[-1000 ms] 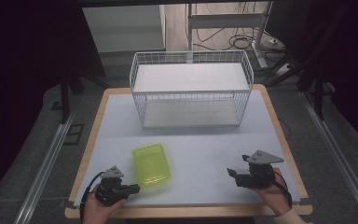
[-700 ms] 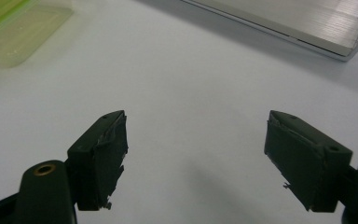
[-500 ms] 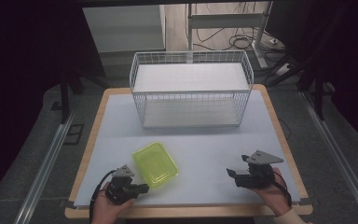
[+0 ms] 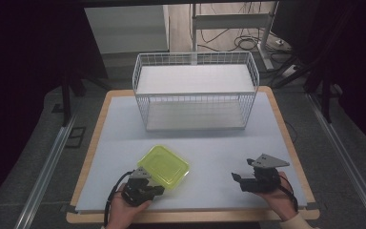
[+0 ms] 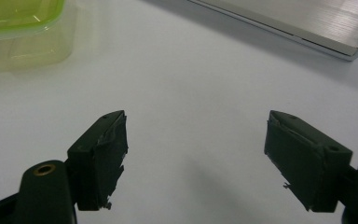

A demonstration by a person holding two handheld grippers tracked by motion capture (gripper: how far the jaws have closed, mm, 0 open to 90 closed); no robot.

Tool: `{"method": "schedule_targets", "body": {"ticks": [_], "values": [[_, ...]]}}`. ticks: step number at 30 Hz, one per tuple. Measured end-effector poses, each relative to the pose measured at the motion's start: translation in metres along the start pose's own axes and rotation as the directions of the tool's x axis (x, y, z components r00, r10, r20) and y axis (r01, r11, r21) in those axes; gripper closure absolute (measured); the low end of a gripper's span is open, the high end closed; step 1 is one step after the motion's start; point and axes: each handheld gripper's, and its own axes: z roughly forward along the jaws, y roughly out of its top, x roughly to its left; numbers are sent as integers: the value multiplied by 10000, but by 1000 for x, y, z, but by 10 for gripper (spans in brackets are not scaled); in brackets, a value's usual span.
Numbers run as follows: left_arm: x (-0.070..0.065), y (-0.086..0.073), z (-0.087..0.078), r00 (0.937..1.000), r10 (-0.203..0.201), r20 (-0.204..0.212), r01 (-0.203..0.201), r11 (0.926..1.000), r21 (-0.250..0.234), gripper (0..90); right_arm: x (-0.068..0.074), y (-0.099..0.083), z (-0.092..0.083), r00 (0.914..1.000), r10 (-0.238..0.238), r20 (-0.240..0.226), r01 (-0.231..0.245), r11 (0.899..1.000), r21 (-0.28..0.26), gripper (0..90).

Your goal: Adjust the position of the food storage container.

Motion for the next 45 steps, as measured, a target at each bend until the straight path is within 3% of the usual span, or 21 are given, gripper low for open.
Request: {"method": "schedule_targets", "body": {"ticks": [6, 19, 26, 27, 29, 31, 33, 34, 35, 36, 37, 38, 40, 45], "values": [[-9, 8, 14, 9997, 241, -31, -241, 9996, 117, 900, -1, 0, 0, 10000, 11, 11, -11, 10000, -8, 214], [-20, 23, 28, 9994, 343, 55, -342, 9994, -113, 900, 0, -1, 0, 10000, -37, 26, 37, 10000, 30, 214], [-25, 13, 7, 9989, 255, 404, -235, 9986, -473, 900, 0, -1, -1, 10000, -8, 28, 8, 10000, 8, 214], [-22, 10, -10, 9994, 91, 348, -60, 9961, -885, 900, 0, -1, -1, 10000, -22, 32, 22, 10000, -2, 214], [-19, 9, -16, 9995, 21, 315, 13, 9944, -1059, 900, -1, -1, -1, 10000, -27, 43, 27, 10000, -13, 214], [-3, 8, -43, 9993, -374, -21, 365, 9846, -1709, 900, -1, 0, -2, 10000, -33, 62, 33, 10000, -15, 214], [10, 7, -54, 9973, -696, -247, 632, 9774, -2018, 900, -1, 0, -2, 10000, -14, 89, 14, 10000, -21, 214], [10, 7, -54, 9973, -696, -247, 632, 9774, -2018, 900, -1, 0, -2, 10000, -14, 89, 14, 10000, -21, 214], [23, 6, -63, 9948, -919, -439, 802, 9724, -2190, 900, -1, 0, -2, 10000, -11, 87, 11, 10000, -21, 214], [23, 6, -63, 9948, -919, -439, 802, 9724, -2190, 900, -1, 0, -2, 10000, -11, 87, 11, 10000, -21, 214], [36, 5, -67, 9904, -1187, -715, 995, 9684, -2286, 900, -1, 0, -2, 10000, -30, 87, 30, 10000, 5, 214], [36, 5, -67, 9904, -1187, -715, 995, 9684, -2286, 900, -1, 0, -2, 10000, -30, 87, 30, 10000, 5, 214], [52, 3, -71, 9840, -1429, -1068, 1152, 9662, -2308, 900, -2, -1, -1, 10000, -1, 97, 1, 10000, 18, 214], [73, 7, -67, 9770, -1737, -1236, 1426, 9634, -2269, 900, -2, -1, 0, 10000, -6, 95, 6, 10000, 55, 214]]}}
